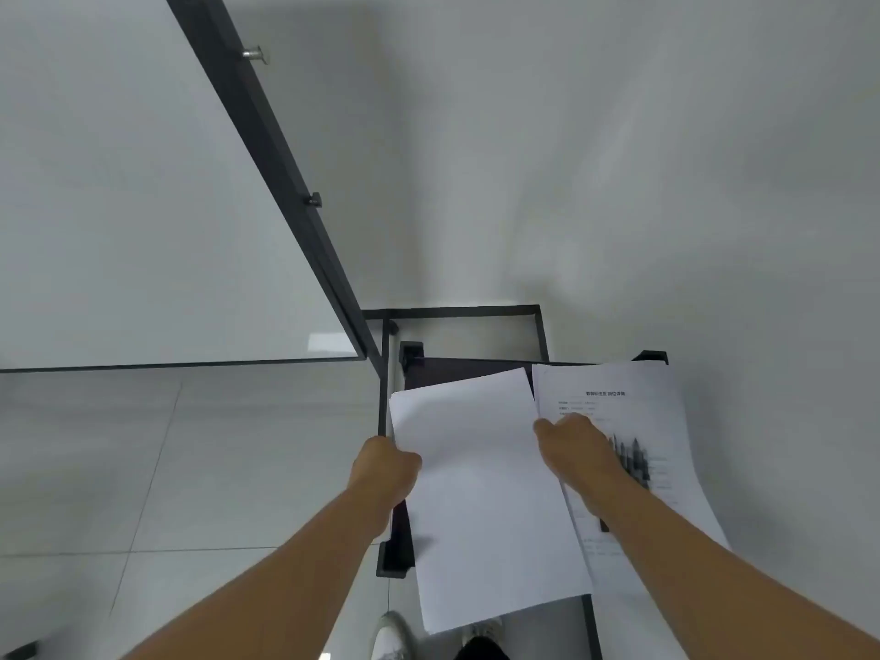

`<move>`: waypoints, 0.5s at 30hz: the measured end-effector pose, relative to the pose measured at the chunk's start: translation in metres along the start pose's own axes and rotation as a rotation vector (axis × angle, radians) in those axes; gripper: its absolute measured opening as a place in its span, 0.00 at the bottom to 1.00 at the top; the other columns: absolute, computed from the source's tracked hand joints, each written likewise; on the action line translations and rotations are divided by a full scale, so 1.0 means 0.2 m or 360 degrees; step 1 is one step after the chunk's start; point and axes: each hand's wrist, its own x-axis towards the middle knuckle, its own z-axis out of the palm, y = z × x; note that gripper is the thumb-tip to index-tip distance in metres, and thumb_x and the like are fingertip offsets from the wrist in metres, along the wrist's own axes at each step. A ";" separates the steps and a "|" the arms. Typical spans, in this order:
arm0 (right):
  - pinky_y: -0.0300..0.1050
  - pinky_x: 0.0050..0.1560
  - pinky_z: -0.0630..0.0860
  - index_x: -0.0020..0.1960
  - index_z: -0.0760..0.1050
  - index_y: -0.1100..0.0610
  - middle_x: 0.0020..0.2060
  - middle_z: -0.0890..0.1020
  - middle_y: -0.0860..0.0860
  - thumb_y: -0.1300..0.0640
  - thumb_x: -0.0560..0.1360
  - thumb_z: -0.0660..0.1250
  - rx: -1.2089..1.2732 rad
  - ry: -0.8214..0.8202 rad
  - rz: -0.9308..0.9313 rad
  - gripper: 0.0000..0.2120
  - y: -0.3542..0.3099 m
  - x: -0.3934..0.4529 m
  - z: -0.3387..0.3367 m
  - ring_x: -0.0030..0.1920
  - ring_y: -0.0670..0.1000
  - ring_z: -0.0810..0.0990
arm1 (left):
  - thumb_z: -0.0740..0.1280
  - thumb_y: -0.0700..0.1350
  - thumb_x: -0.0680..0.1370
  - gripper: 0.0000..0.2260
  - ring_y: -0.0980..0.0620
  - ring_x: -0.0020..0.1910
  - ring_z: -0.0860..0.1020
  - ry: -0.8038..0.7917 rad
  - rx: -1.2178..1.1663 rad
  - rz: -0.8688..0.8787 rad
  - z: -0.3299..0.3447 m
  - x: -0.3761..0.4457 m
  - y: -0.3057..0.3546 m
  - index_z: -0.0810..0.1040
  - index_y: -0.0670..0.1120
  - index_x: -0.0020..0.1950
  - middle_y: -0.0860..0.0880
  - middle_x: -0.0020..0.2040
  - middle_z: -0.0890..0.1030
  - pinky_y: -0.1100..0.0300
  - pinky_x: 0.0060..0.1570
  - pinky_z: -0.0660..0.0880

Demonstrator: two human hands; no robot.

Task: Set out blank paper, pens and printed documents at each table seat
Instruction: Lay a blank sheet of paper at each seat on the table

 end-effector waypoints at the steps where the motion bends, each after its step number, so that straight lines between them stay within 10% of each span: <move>1: 0.44 0.36 0.68 0.46 0.72 0.61 0.38 0.77 0.53 0.54 0.83 0.61 0.0019 -0.0015 0.0005 0.11 0.00 0.01 0.00 0.37 0.52 0.74 | 0.64 0.33 0.79 0.15 0.51 0.32 0.66 0.0046 0.0009 0.0018 0.01 0.01 0.00 0.65 0.47 0.37 0.49 0.35 0.68 0.62 0.27 0.62; 15: 0.42 0.32 0.58 0.38 0.61 0.55 0.35 0.64 0.51 0.71 0.79 0.59 0.0085 -0.0267 0.0112 0.17 0.02 0.06 0.12 0.32 0.49 0.61 | 0.64 0.36 0.85 0.19 0.50 0.30 0.67 0.0134 0.0082 0.0068 0.02 -0.02 0.03 0.67 0.46 0.34 0.49 0.32 0.70 0.60 0.30 0.63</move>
